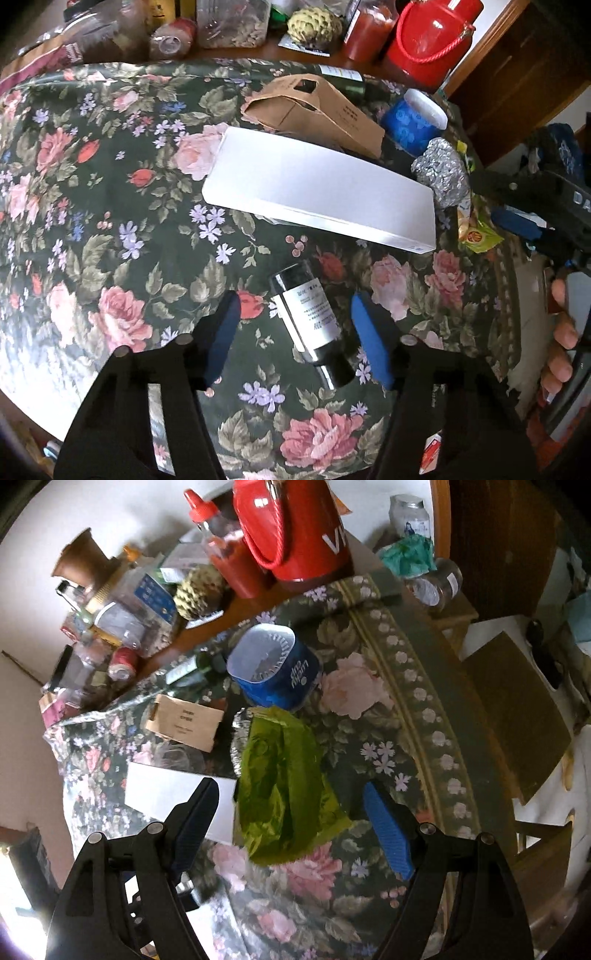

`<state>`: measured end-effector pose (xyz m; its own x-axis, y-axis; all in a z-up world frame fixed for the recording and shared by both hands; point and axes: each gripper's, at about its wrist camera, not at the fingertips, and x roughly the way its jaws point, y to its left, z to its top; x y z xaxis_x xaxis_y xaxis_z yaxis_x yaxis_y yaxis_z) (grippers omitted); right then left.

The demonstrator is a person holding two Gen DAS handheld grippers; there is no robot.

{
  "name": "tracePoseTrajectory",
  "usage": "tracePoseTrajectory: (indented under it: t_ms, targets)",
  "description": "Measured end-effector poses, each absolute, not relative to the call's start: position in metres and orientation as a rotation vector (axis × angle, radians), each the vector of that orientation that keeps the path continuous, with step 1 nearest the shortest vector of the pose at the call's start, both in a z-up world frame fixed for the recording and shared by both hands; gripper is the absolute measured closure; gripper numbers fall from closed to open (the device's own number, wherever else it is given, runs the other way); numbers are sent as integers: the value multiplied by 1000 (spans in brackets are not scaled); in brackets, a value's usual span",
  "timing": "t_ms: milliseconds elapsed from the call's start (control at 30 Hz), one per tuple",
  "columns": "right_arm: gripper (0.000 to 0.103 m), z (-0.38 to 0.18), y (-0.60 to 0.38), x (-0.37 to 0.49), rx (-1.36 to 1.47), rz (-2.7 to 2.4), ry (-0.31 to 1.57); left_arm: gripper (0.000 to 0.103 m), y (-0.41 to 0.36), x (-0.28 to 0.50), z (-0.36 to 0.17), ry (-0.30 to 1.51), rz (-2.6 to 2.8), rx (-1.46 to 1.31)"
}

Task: Collect trash
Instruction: 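Grasp the small dark bottle with left tool while right tool grasps the green wrapper, then lift the bottle and green wrapper and carry them down to the bucket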

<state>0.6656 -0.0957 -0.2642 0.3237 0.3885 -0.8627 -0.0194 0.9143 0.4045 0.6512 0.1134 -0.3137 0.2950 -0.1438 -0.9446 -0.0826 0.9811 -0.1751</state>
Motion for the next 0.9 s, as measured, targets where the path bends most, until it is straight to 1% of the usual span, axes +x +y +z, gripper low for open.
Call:
tracePoseTrajectory:
  t_ms: [33, 100, 167, 233, 333, 400, 433, 467, 567, 667, 767, 833, 900]
  targets:
    - [34, -266, -95, 667, 342, 272, 1220, 47, 113, 652, -315, 1276, -44, -204]
    - [39, -270, -95, 668, 330, 277, 1233, 53, 111, 652, -319, 1285, -47, -205]
    - [42, -274, -97, 668, 323, 290, 1247, 55, 109, 653, -322, 1293, -48, -213]
    - [47, -277, -96, 667, 314, 313, 1263, 55, 105, 652, -324, 1291, -52, -210]
    - [50, -280, -99, 664, 285, 326, 1273, 55, 100, 657, -327, 1291, -51, -196]
    - [51, -282, -101, 662, 273, 329, 1275, 59, 96, 661, -329, 1288, -46, -189]
    - [54, -283, -102, 661, 267, 326, 1275, 61, 94, 661, -330, 1286, -40, -181]
    - [55, -285, -104, 661, 259, 322, 1279, 62, 94, 664, -330, 1285, -39, -177]
    - [55, -292, -106, 663, 251, 319, 1282, 68, 92, 668, -329, 1279, -28, -167]
    - [56, -293, -104, 665, 235, 309, 1271, 71, 92, 669, -328, 1279, -26, -168]
    - [68, -294, -99, 667, 173, 293, 1258, 73, 94, 668, -325, 1278, -29, -184]
    - [80, -294, -99, 669, 145, 287, 1251, 74, 97, 667, -323, 1271, -28, -191]
    - [83, -295, -102, 670, 153, 290, 1253, 75, 102, 662, -317, 1254, -23, -186]
